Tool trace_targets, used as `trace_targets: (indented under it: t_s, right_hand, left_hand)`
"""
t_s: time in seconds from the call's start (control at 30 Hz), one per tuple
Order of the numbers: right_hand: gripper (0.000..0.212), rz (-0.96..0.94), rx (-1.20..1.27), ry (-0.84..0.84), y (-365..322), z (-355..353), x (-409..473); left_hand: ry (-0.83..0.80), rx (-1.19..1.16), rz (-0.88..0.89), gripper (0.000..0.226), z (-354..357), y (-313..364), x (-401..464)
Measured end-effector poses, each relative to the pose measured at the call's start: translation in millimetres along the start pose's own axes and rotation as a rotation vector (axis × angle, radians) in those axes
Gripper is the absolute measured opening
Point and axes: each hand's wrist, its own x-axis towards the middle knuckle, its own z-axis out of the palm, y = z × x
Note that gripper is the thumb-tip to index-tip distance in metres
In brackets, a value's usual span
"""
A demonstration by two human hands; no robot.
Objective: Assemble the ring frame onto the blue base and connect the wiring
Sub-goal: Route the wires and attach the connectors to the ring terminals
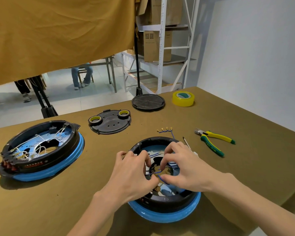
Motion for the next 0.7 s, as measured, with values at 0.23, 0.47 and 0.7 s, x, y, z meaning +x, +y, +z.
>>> trace_targets:
  t_s: [0.23,0.47,0.7]
  right_hand:
    - [0.023,-0.022,-0.001,0.003,-4,7,0]
    - [0.026,-0.004,0.006,-0.086,7,7,-8]
    - [0.027,-0.001,0.029,-0.057,12,8,-6]
  left_hand:
    - [0.017,0.028,0.015,0.032,2,0,1]
    - [-0.051,-0.089,0.042,0.025,-5,-13,5]
    - [-0.092,-0.135,0.074,0.029,-11,-19,7]
